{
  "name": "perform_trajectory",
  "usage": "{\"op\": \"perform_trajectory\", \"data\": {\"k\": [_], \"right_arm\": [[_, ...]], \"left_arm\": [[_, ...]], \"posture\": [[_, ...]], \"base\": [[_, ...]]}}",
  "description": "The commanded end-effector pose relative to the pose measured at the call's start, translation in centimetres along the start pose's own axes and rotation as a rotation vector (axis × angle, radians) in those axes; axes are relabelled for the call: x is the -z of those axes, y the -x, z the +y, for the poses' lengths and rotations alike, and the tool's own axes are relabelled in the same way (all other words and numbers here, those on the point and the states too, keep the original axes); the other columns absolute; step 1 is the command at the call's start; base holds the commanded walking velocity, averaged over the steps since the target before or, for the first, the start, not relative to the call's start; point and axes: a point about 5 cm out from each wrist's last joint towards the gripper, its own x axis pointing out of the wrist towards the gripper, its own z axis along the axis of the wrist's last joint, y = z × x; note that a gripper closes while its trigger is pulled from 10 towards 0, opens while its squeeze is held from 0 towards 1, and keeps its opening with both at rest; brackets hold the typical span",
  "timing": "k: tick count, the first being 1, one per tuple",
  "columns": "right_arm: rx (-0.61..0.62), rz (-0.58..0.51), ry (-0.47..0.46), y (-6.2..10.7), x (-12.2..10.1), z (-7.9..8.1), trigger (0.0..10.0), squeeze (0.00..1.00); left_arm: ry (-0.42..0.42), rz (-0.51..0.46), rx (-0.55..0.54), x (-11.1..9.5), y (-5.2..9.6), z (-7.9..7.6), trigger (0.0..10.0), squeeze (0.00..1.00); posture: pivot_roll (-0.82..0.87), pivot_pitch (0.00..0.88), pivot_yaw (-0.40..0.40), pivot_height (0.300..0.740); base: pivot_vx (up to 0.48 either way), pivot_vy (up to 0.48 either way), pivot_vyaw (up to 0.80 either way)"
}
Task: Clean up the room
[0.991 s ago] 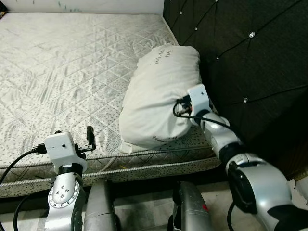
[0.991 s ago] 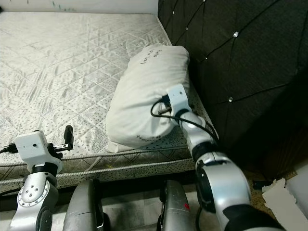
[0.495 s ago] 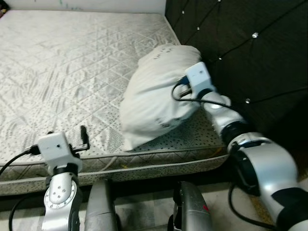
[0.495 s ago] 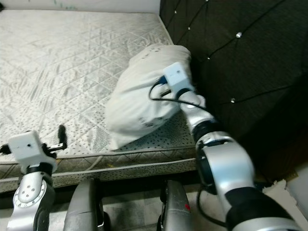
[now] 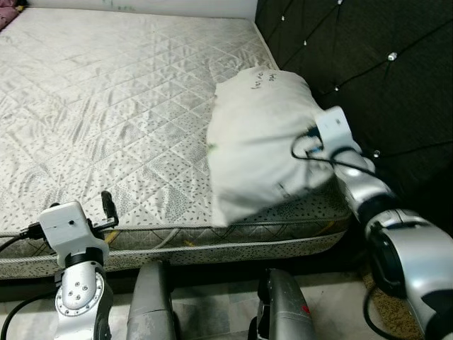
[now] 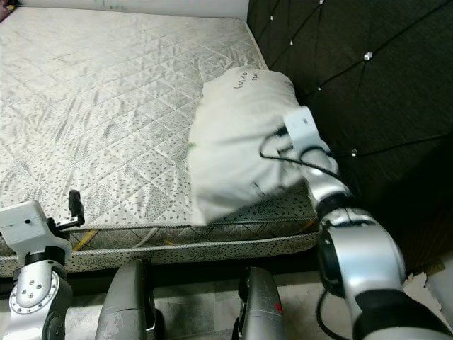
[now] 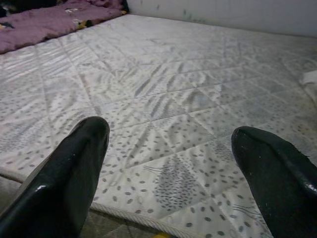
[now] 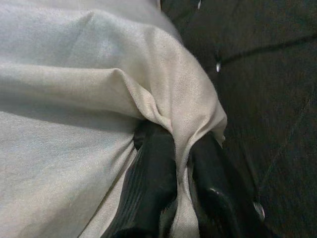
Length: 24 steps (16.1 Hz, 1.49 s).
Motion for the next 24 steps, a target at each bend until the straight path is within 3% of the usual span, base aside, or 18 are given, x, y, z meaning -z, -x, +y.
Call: {"op": "perform_trajectory", "data": {"k": [1, 2, 3, 4, 7, 10, 16, 18, 21, 24], "right_arm": [[0.039, -0.058, 0.023, -0.1, -1.1, -1.7, 0.0, 0.0], [0.032, -0.048, 0.022, 0.0, -0.7, -1.6, 0.0, 0.0], [-0.001, -0.036, -0.014, 0.1, -0.1, -0.9, 4.6, 0.0], [-0.018, -0.035, -0.027, 0.2, -0.1, -0.5, 9.8, 0.0], [-0.11, -0.075, -0.069, 0.1, -1.0, 2.1, 10.0, 0.0], [-0.166, -0.104, -0.135, 0.1, -1.7, 3.4, 10.0, 0.0], [-0.175, -0.154, -0.194, 0.0, -3.2, 4.0, 10.0, 0.0], [-0.2, -0.186, -0.187, -0.2, -4.9, 4.8, 10.0, 0.0], [-0.181, -0.223, -0.14, -0.7, -7.4, 4.3, 10.0, 0.0], [-0.096, -0.248, -0.106, -1.1, -9.7, 1.7, 10.0, 0.0]], "left_arm": [[-0.007, 0.016, 0.002, 0.1, 0.3, -0.1, 10.0, 0.0], [-0.007, 0.022, -0.003, 0.2, 0.3, 0.0, 10.0, 0.0], [-0.005, 0.03, -0.01, 0.3, 0.3, 0.1, 10.0, 0.0], [-0.004, 0.031, -0.01, 0.3, 0.3, 0.0, 10.0, 0.0], [0.002, 0.025, -0.005, 0.1, 0.1, -0.2, 10.0, 0.0], [0.011, 0.028, -0.003, 0.1, 0.3, -0.3, 10.0, 0.0], [0.064, 0.048, 0.017, -0.1, 2.5, -1.2, 10.0, 0.0], [0.071, 0.08, 0.015, 0.1, 3.6, -1.1, 10.0, 0.0], [0.067, 0.103, 0.006, -0.1, 4.9, -0.6, 10.0, 0.0], [0.049, 0.126, -0.011, 0.0, 5.7, 0.0, 10.0, 0.0]], "posture": [[0.06, 0.074, -0.069, 0.597], [0.06, 0.074, -0.069, 0.597], [0.05, 0.082, -0.068, 0.597], [0.05, 0.082, -0.068, 0.597], [0.05, 0.097, -0.068, 0.597], [0.06, 0.098, -0.072, 0.597], [0.06, 0.166, -0.09, 0.597], [0.08, 0.212, -0.095, 0.597], [0.1, 0.246, -0.097, 0.597], [0.12, 0.273, -0.102, 0.597]], "base": [[0.0, 0.0, 0.0], [0.0, 0.0, 0.0], [0.0, 0.0, 0.0], [0.0, 0.0, 0.0], [0.0, 0.0, 0.0], [0.0, 0.0, 0.0], [0.0, 0.0, 0.0], [0.0, 0.0, 0.0], [0.0, 0.0, 0.0], [0.0, 0.0, 0.0]]}}
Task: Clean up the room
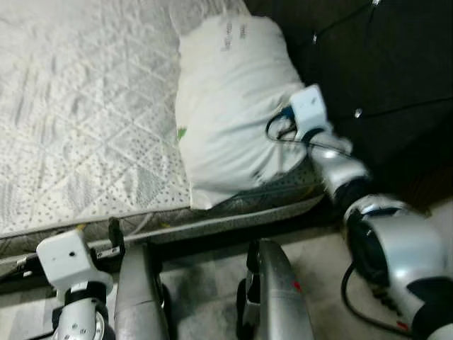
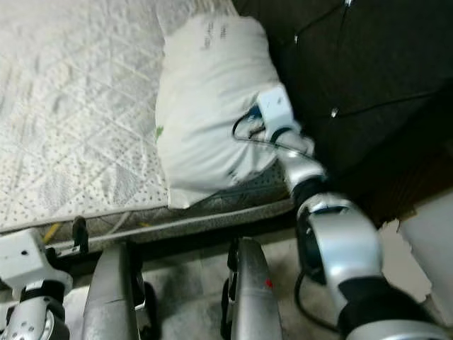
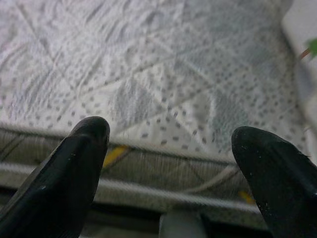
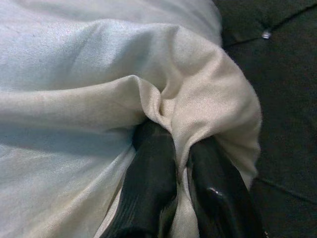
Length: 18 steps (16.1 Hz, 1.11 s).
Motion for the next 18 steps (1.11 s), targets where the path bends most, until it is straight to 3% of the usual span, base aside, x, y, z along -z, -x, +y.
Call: {"op": "perform_trajectory", "data": {"k": [1, 3, 6, 8, 12, 13, 15, 18], "right_arm": [[0.081, -0.053, 0.04, -0.3, -2.4, -2.1, 10.0, 0.0], [0.202, 0.026, 0.117, 0.2, -1.7, -5.0, 10.0, 0.0], [0.273, 0.068, 0.096, 0.8, -0.8, -7.2, 10.0, 0.0], [0.289, 0.085, 0.115, 1.1, -0.1, -7.5, 10.0, 0.0], [0.198, 0.132, 0.112, 1.1, 2.1, -5.3, 10.0, 0.0], [0.124, 0.15, 0.066, 1.2, 3.2, -3.7, 10.0, 1.0], [0.091, 0.155, 0.039, 1.2, 3.8, -2.6, 10.0, 1.0], [0.1, 0.104, 0.035, 0.9, 2.6, -2.3, 10.0, 1.0]], "left_arm": [[0.024, 0.015, -0.013, -0.1, 0.5, -0.2, 10.0, 0.0], [0.019, 0.025, -0.015, -0.1, 0.7, -0.3, 10.0, 0.0], [0.006, 0.035, -0.025, -0.1, 1.0, 0.0, 10.0, 0.0], [-0.002, 0.039, -0.03, -0.1, 0.9, 0.2, 10.0, 0.0], [0.008, 0.038, -0.012, -0.1, 0.4, -0.4, 10.0, 0.0], [0.012, 0.038, -0.008, -0.1, 0.4, -0.6, 10.0, 0.0], [0.012, 0.038, -0.01, -0.1, 0.3, -0.5, 10.0, 0.0], [0.002, 0.027, -0.018, -0.3, -0.2, -0.2, 10.0, 0.0]], "posture": [[0.12, 0.281, -0.103, 0.597], [0.13, 0.287, -0.1, 0.597], [0.13, 0.289, -0.094, 0.597], [0.12, 0.278, -0.094, 0.597], [0.11, 0.268, -0.096, 0.597], [0.12, 0.269, -0.094, 0.597], [0.12, 0.267, -0.091, 0.597], [0.12, 0.252, -0.087, 0.597]], "base": [[0.0, 0.0, 0.0], [0.0, 0.0, 0.0], [0.0, 0.0, 0.0], [0.0, 0.0, 0.0], [0.0, 0.0, 0.0], [0.0, 0.0, 0.0], [0.0, 0.0, 0.0], [0.0, 0.0, 0.0]]}}
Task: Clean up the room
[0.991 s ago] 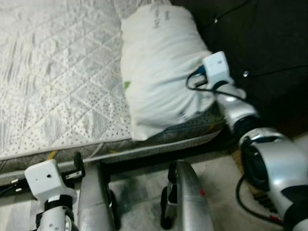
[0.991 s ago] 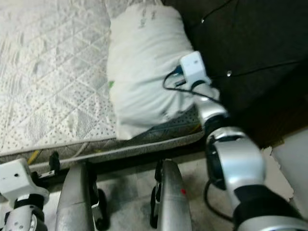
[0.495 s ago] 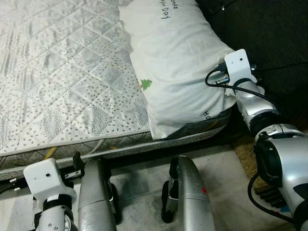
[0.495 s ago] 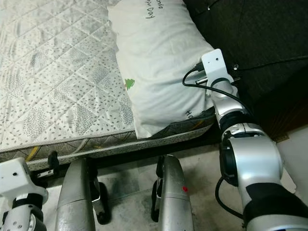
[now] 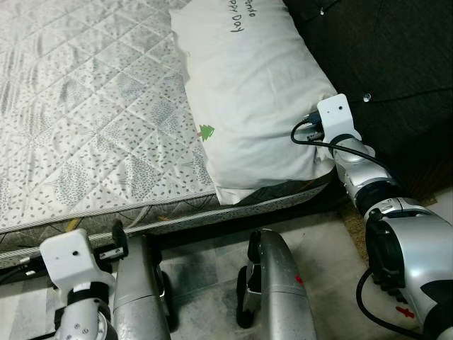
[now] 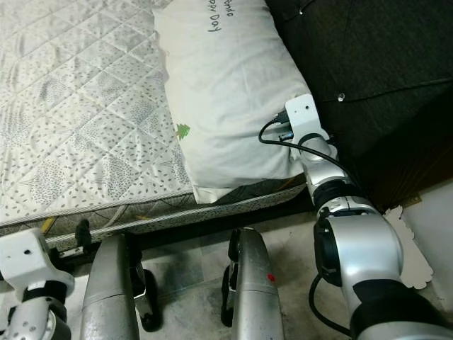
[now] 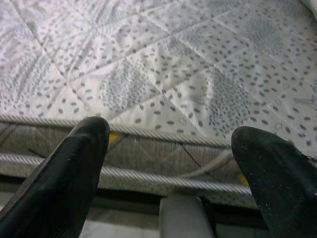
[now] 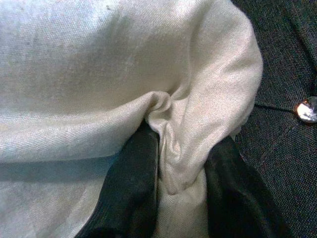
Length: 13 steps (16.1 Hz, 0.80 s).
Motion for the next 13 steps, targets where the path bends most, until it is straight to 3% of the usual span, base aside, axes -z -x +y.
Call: {"op": "perform_trajectory", "data": {"k": [1, 4, 7, 10, 13], "right_arm": [[-0.004, -0.056, -0.005, -0.2, -1.5, 0.4, 10.0, 1.0], [0.033, -0.134, -0.002, -0.4, -4.0, 0.1, 10.0, 1.0], [0.054, -0.226, -0.03, -0.5, -7.0, 0.4, 10.0, 1.0], [-0.014, -0.198, -0.054, -0.4, -5.2, 2.4, 10.0, 1.0], [-0.127, -0.105, -0.059, 0.1, -2.0, 5.0, 10.0, 1.0]], "left_arm": [[0.011, 0.021, -0.021, 0.4, -0.2, 0.1, 10.0, 0.0], [0.005, 0.006, -0.018, 0.2, -0.8, 0.0, 10.0, 0.0], [-0.005, -0.032, -0.011, -0.3, -2.4, 0.0, 10.0, 0.0], [-0.012, -0.05, -0.003, -0.4, -3.3, -0.1, 10.0, 0.0], [-0.017, -0.076, 0.021, -0.8, -4.6, -0.5, 10.0, 0.0]], "posture": [[0.12, 0.243, -0.086, 0.597], [0.11, 0.219, -0.079, 0.597], [0.09, 0.149, -0.073, 0.597], [0.07, 0.104, -0.062, 0.597], [0.06, 0.067, -0.048, 0.597]], "base": [[0.0, 0.0, 0.0], [0.0, 0.0, 0.0], [0.0, 0.0, 0.0], [0.0, 0.0, 0.0], [0.0, 0.0, 0.0]]}}
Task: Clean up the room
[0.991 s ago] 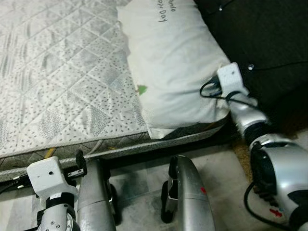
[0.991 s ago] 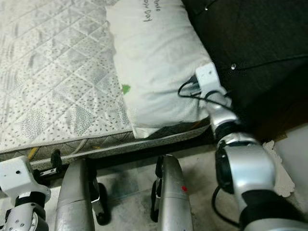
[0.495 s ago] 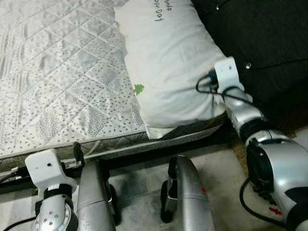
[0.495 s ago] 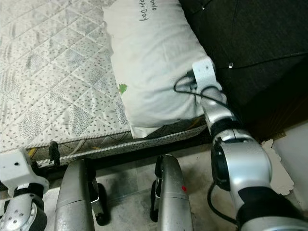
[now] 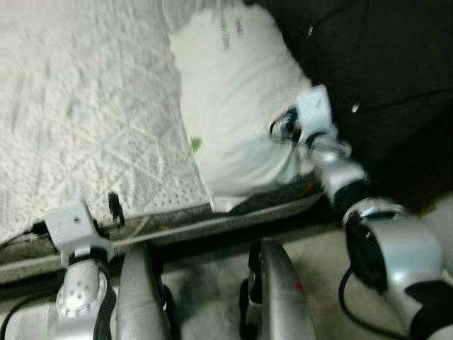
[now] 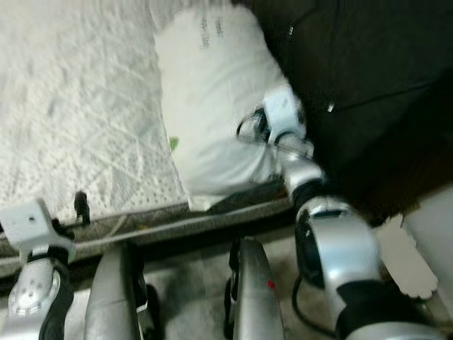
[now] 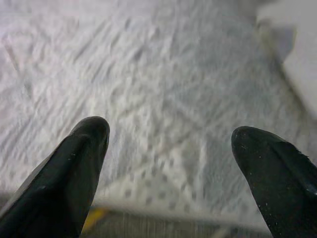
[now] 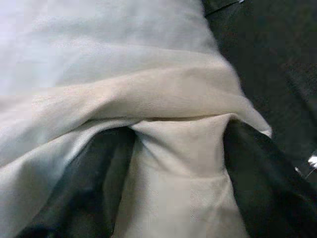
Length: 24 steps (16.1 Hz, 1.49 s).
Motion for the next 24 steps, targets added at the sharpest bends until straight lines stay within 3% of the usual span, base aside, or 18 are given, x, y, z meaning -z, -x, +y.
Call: {"op": "perform_trajectory", "data": {"k": [1, 5, 8, 11, 13, 15, 21, 22, 23, 24], "right_arm": [[-0.047, -0.028, 0.006, 0.0, -0.3, 0.9, 10.0, 1.0], [-0.031, -0.005, -0.061, 0.9, 2.4, 1.4, 10.0, 1.0], [0.026, -0.008, -0.121, 2.7, 5.6, 1.9, 10.0, 1.0], [-0.014, -0.197, -0.287, 4.1, 4.0, 3.9, 10.0, 1.0], [-0.081, -0.278, -0.352, 4.9, 2.9, 5.4, 10.0, 1.0], [-0.178, -0.307, -0.423, 5.8, 2.3, 6.8, 10.0, 1.0], [-0.259, -0.33, -0.474, 7.3, 1.9, 7.2, 10.0, 1.0], [-0.278, -0.327, -0.467, 7.6, 1.8, 7.3, 10.0, 0.84], [-0.291, -0.328, -0.455, 7.8, 1.8, 7.4, 10.0, 0.0], [-0.318, -0.359, -0.479, 8.0, 1.2, 7.6, 10.0, 0.0]], "left_arm": [[-0.001, 0.01, 0.008, 0.4, -0.2, 0.2, 10.0, 0.0], [0.001, -0.007, 0.003, 0.5, -0.8, 0.2, 10.0, 0.0], [0.018, -0.014, -0.004, 0.9, -1.2, -0.1, 10.0, 0.0], [0.06, -0.042, 0.008, 0.5, -1.9, -0.6, 10.0, 0.0], [0.085, -0.063, 0.023, 0.1, -2.0, -1.2, 10.0, 0.0], [0.076, -0.074, 0.037, 0.2, -1.9, -1.6, 10.0, 0.0], [0.045, -0.056, 0.043, 1.0, -1.7, -0.7, 10.0, 0.0], [0.048, -0.062, 0.045, 0.9, -2.0, -0.8, 10.0, 0.0], [0.051, -0.067, 0.047, 0.8, -2.2, -1.0, 10.0, 0.0], [0.059, -0.077, 0.056, 0.6, -2.4, -1.5, 10.0, 0.0]], "posture": [[0.06, 0.039, -0.043, 0.597], [0.06, 0.0, -0.044, 0.597], [0.04, 0.0, -0.034, 0.597], [0.02, 0.0, -0.018, 0.597], [0.02, 0.0, -0.019, 0.597], [0.02, 0.0, -0.024, 0.597], [-0.02, 0.0, 0.001, 0.597], [-0.02, 0.0, 0.002, 0.597], [-0.02, 0.0, 0.0, 0.597], [-0.02, 0.0, -0.001, 0.602]], "base": [[0.0, 0.0, 0.0], [0.0, 0.0, 0.0], [0.0, 0.0, 0.0], [0.0, 0.0, 0.0], [0.0, 0.0, 0.0], [0.0, 0.0, 0.0], [0.0, 0.0, 0.0], [0.0, 0.0, 0.0], [0.0, 0.0, 0.0], [0.0, 0.0, 0.0]]}}
